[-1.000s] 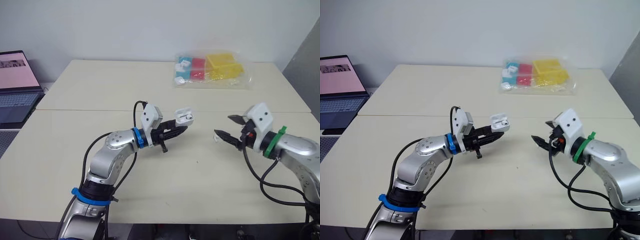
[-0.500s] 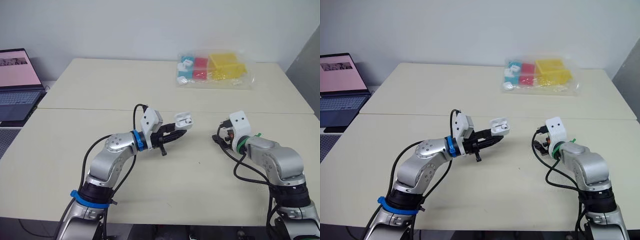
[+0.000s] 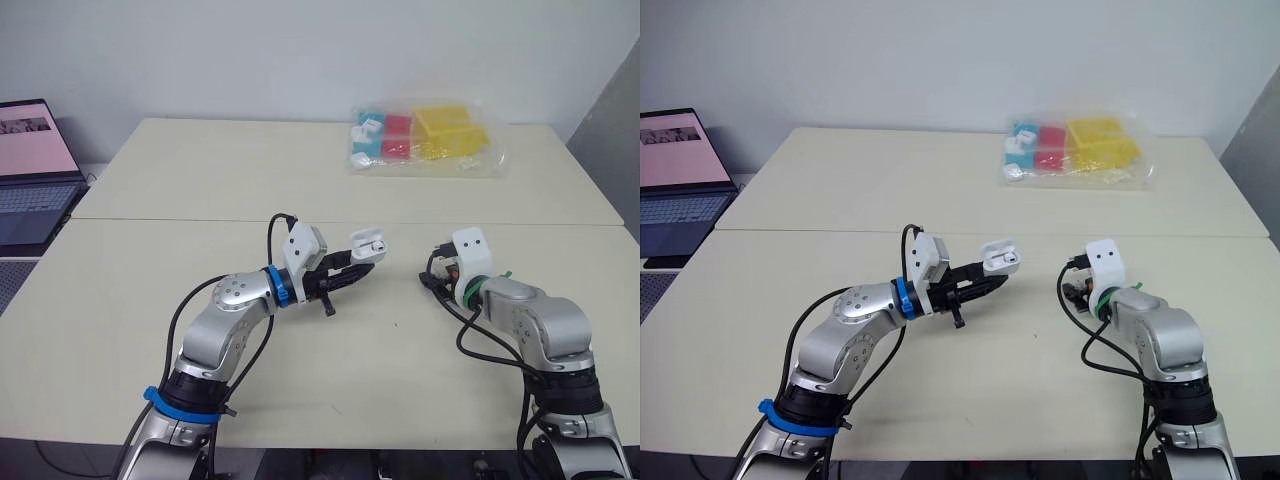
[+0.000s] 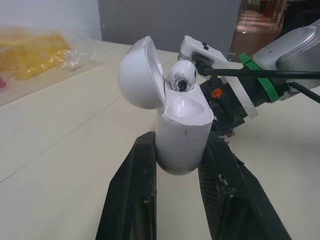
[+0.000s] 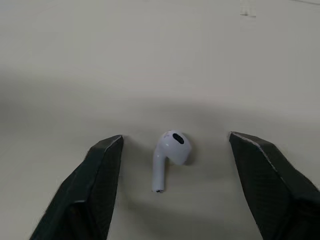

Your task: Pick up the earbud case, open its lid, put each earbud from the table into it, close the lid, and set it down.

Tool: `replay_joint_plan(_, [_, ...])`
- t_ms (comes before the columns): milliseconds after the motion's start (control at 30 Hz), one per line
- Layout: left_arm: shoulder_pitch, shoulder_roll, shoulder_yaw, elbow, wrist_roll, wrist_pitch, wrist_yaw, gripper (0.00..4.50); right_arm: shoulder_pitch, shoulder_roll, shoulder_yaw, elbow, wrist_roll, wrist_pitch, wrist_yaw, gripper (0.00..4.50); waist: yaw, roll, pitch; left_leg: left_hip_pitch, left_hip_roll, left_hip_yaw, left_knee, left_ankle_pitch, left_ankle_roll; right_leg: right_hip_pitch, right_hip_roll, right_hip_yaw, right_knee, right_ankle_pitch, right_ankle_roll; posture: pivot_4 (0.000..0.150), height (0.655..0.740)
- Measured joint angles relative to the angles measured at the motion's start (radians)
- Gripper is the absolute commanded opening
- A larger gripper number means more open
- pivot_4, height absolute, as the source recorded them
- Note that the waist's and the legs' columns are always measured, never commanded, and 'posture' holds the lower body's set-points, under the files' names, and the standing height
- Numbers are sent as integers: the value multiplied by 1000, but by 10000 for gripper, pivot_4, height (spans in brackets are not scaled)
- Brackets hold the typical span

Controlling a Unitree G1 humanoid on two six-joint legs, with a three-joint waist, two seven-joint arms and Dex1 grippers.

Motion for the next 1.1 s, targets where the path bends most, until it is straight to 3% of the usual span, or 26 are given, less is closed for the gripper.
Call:
replay_joint_plan(167, [2,0,-1,0,3,-1,0,7760,4,-2,1,0,-1,-5,5,6334,0,0,0,0,0,0,0,0,0,0,0,0,0,0,0,1500,7400])
replay_joint_plan(200, [3,0,-1,0,3,-1,1,7760,4,-3,1,0,-1,-7,6,4696,0,0,0,0,0,0,0,0,0,0,0,0,0,0,0,1500,7400])
replay_joint_plan(433, [12,3,-1,0,4,-1,1,7760,16,-66,13,-2,9,-15,69,4711,2,0,0,0,0,0,0,0,0,0,0,0,0,0,0,1500,7400])
replay_joint_plan(633, [28,16,-2,-8,4,-1,-1,7760,85,-363,89,-50,89,-86,399,4710,1,0,0,0,0,-1,-1,0,0,0,0,-1,-4,-1,1,1500,7400])
replay_joint_plan(767, [33,23,-4,-16,3,2,-7,7760,137,-560,131,-65,96,-237,651,4710,0,0,0,0,0,-1,-1,0,0,1,0,-1,-4,-1,1,1500,7400])
replay_joint_plan(900, [42,30,-4,-42,1,7,-17,7760,178,-739,197,32,37,-522,928,4710,-2,-1,1,1,0,1,-1,0,0,1,0,-1,-4,-1,2,1500,7400])
replay_joint_plan(1100, [70,39,-4,-79,-2,22,-16,7760,95,-772,286,257,-90,-819,1150,4710,-5,-1,1,2,1,1,0,0,0,2,0,0,-3,0,2,1500,7400])
